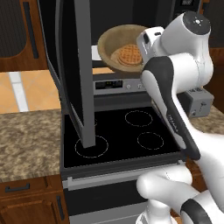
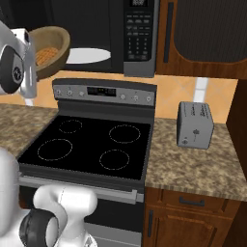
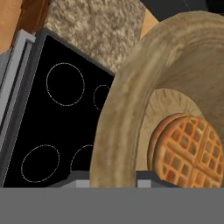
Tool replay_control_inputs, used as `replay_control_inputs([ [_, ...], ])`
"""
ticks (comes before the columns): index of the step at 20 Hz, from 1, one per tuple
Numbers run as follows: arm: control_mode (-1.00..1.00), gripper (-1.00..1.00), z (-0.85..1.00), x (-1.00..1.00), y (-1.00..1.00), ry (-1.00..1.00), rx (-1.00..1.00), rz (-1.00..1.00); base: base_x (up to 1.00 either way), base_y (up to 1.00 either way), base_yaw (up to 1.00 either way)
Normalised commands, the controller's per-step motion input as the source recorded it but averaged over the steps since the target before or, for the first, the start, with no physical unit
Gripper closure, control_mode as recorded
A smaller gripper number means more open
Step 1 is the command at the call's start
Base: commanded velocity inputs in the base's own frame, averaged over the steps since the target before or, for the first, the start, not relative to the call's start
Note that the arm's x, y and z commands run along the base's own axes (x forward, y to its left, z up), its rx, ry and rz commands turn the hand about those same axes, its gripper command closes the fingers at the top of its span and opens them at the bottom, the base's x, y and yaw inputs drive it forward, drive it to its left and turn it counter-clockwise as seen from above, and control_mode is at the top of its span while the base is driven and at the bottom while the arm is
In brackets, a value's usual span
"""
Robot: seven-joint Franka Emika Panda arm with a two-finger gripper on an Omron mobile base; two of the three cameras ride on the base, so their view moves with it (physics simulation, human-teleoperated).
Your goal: Open the microwave, place the bowl with waffle inside the microwave, then close the microwave door and turn it on.
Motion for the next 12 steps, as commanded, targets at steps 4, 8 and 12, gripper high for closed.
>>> replay_control_inputs([
  [4, -1.00, 1.00, 0.03, 0.89, 0.00, 0.00, 0.09, -0.02, 0.00, 0.00, 0.00],
  [8, -1.00, 1.00, 0.00, 0.92, 0.00, 0.00, 0.05, -0.06, 0.00, 0.00, 0.00],
  [12, -1.00, 1.00, -0.05, 0.99, 0.00, 0.00, 0.07, -0.11, 0.00, 0.00, 0.00],
])
